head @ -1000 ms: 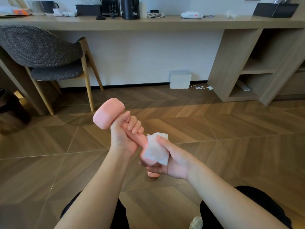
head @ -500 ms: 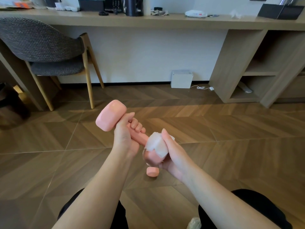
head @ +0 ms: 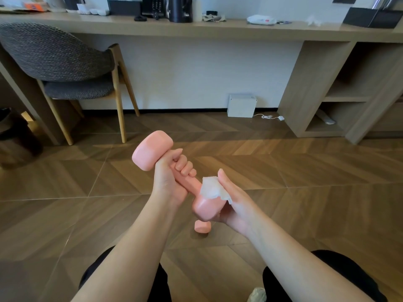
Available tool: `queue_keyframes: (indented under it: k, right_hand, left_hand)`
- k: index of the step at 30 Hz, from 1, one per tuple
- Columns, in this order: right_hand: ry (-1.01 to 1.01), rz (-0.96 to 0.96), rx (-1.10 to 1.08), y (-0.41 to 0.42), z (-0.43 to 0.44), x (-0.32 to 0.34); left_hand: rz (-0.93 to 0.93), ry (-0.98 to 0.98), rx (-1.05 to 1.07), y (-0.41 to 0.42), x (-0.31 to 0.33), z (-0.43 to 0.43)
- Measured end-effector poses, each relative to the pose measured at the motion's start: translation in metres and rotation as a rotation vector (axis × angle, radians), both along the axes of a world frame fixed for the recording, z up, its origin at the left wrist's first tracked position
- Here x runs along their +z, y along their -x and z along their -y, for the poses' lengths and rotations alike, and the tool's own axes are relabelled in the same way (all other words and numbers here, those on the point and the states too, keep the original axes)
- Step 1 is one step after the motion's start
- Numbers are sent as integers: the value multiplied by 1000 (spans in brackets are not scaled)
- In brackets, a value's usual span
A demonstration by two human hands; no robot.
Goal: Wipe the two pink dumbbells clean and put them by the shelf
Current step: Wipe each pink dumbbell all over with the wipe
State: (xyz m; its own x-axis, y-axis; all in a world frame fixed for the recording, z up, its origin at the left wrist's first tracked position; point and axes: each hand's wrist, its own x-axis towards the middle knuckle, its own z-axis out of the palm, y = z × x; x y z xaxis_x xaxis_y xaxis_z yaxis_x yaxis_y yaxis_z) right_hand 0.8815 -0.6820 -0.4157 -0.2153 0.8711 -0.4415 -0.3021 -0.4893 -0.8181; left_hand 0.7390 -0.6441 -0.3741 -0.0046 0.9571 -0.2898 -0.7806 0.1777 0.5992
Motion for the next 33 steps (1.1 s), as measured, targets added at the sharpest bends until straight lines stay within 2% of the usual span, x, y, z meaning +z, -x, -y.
queue_keyframes:
  k: [7,11,17,22,26,33]
  right_hand:
    - [50,-43,56,-6,-2,-2]
    - [113,9,127,-10,-2,2]
    - [103,-76,211,-14,3,11]
    - [179,142,69,4,3,4]
    - [229,151,57,9,2,-4]
    - [209,-33,333,-11,5,4]
  left_hand:
    - [-9,-72,-57,-2,0,1]
    - [-59,-125,-90,-2,-1,1]
    - [-181,-175,-161,-3,-4,0]
    - [-327,-298,-335,-8,-8,6]
    - [-444,-362,-403,-11,-11,9]
    - [-254,-361,-375,-6,-3,7]
